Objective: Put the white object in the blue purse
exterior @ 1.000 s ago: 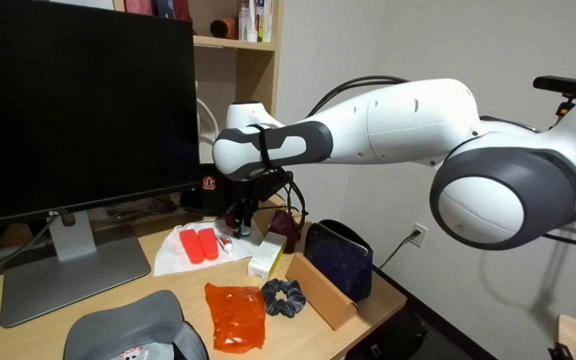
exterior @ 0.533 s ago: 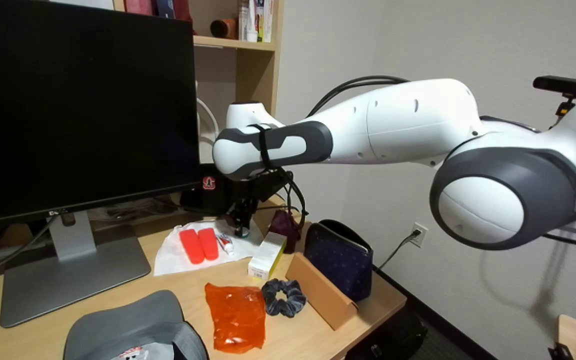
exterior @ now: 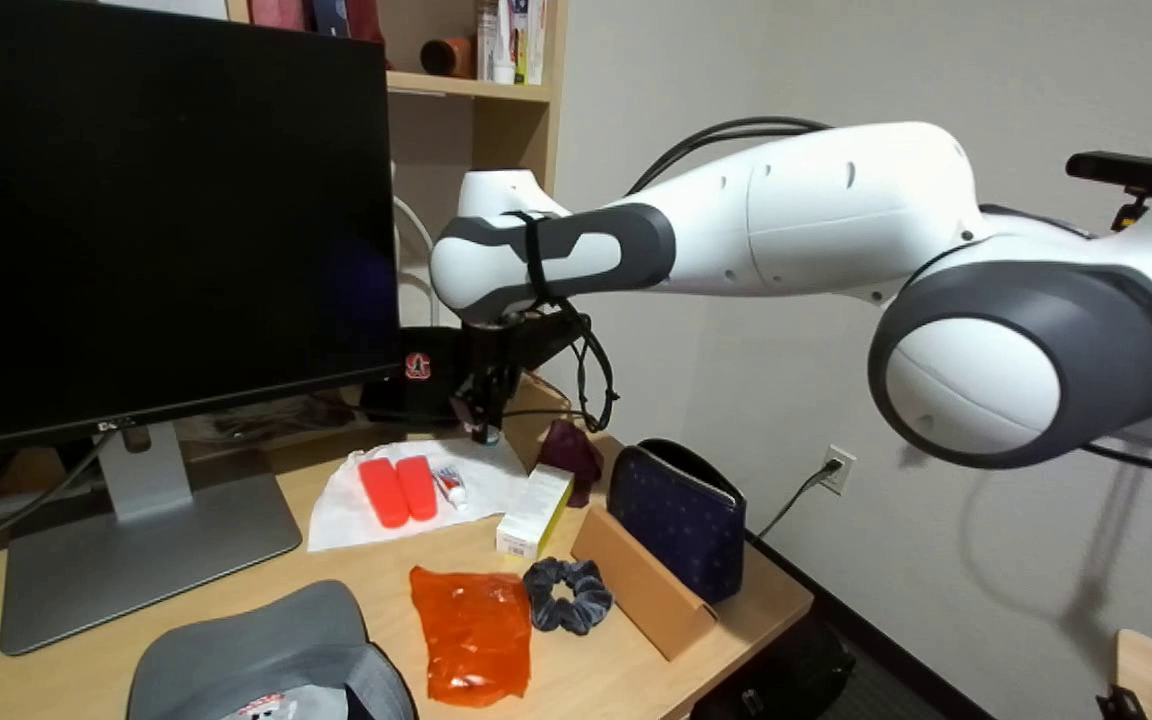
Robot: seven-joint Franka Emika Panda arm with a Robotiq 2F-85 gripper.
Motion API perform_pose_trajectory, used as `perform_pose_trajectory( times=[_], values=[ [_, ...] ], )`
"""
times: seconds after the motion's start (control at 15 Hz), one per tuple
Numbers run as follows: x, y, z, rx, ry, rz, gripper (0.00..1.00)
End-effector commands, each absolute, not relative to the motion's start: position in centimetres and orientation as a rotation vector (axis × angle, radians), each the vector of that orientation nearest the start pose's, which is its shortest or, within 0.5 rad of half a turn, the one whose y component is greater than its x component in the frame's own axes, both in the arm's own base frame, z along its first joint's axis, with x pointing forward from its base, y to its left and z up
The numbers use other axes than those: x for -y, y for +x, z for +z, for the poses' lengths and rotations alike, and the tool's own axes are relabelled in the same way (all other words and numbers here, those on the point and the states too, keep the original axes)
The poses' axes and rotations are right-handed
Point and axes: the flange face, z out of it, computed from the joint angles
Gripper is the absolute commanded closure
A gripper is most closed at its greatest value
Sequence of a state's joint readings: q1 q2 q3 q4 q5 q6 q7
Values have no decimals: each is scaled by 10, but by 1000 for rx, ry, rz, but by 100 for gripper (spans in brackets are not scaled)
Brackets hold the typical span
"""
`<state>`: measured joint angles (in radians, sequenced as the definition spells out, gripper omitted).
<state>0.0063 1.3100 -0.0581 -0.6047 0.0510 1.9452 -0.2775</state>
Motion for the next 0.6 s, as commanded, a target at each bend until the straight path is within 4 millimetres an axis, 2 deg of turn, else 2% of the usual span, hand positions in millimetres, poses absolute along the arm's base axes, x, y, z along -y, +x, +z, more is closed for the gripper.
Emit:
perform_pose_trajectory(
  times=[0.0, 0.27, 0.53],
  values=[
    [28, 802, 205, 409, -3102, 15, 86],
    [51, 798, 219, 388, -3083, 26, 85],
    [67, 797, 227, 443, -3079, -85, 85]
  ],
)
